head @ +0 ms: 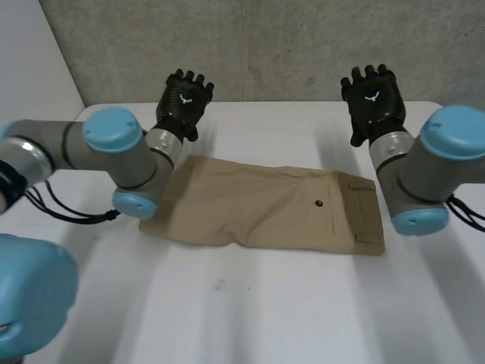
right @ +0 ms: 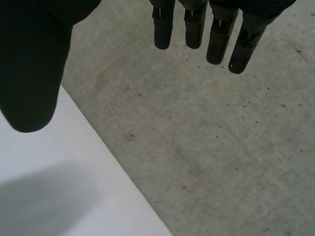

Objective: Fold the shorts.

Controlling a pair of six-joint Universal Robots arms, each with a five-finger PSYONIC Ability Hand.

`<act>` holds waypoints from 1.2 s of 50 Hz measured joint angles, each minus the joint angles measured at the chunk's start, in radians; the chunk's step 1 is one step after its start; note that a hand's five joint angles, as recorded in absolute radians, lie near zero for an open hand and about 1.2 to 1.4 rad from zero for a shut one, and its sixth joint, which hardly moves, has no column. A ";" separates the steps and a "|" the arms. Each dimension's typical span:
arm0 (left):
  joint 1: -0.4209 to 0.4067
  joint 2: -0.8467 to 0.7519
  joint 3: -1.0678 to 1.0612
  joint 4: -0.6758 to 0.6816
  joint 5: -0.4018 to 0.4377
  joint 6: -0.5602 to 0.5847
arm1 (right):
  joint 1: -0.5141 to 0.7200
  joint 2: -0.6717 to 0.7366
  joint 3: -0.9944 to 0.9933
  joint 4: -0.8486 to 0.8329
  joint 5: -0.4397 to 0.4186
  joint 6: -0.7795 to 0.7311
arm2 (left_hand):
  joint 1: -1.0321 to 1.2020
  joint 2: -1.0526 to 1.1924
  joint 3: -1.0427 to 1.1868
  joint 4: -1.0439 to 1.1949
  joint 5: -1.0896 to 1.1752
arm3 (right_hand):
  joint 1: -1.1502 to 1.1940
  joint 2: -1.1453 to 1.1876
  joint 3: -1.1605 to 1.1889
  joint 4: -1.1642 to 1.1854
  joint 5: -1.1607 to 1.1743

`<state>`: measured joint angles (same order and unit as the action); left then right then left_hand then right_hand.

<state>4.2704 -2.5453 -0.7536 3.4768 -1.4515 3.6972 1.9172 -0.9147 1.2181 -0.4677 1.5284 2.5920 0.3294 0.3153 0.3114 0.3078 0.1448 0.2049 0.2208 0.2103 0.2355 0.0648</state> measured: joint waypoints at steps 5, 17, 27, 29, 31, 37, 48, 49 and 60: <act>0.014 0.195 -0.215 -0.008 0.000 -0.095 | -0.006 -0.158 0.118 0.156 -0.003 0.069 | -0.002 0.000 0.000 0.000 -0.001 | 0.000 0.000 0.000 0.000 0.000; 0.046 0.559 -0.701 -0.057 0.001 -0.280 | -0.073 -0.339 0.379 0.456 -0.040 0.237 | -0.002 -0.002 0.000 0.000 -0.004 | 0.113 0.141 0.161 0.132 0.117; 0.034 0.660 -0.951 -0.039 0.005 -0.375 | -0.128 -0.322 0.560 0.342 -0.125 0.290 | -0.002 -0.002 -0.001 0.000 -0.003 | 0.209 0.262 0.274 0.251 0.222; 0.031 0.661 -0.970 -0.028 0.005 -0.379 | -0.130 -0.303 0.575 0.305 -0.128 0.289 | -0.002 -0.002 -0.001 0.000 -0.003 | 0.222 0.282 0.296 0.270 0.242; 0.029 0.660 -0.979 -0.019 0.004 -0.380 | -0.130 -0.286 0.583 0.279 -0.128 0.286 | -0.002 -0.002 -0.001 0.000 -0.003 | 0.222 0.282 0.299 0.271 0.246; 0.029 0.651 -0.994 0.010 0.004 -0.377 | -0.131 -0.221 0.588 0.208 -0.121 0.275 | -0.002 -0.002 -0.001 0.000 -0.003 | 0.311 0.381 0.391 0.362 0.333; 0.031 0.645 -0.999 0.026 0.005 -0.375 | -0.156 -0.176 0.568 0.141 -0.114 0.239 | -0.002 -0.002 -0.001 -0.001 -0.003 | 0.723 0.958 0.941 0.951 0.849; 0.031 0.645 -0.999 0.026 0.005 -0.375 | -0.156 -0.176 0.568 0.141 -0.114 0.239 | -0.002 -0.002 -0.001 -0.001 -0.003 | 0.723 0.958 0.941 0.951 0.849; 0.034 0.654 -1.006 0.025 0.005 -0.375 | -0.321 -0.284 0.516 0.253 -0.093 -0.132 | -0.002 -0.002 -0.002 -0.002 -0.003 | 0.767 0.958 0.941 0.953 0.882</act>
<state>4.3043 -1.8913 -1.7594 3.5014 -1.4465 3.3225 1.5960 -1.1984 1.7340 -0.2146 1.4349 2.4600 0.3278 0.3134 0.3095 0.3054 0.1413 0.9723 1.1790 1.1517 1.1885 0.9464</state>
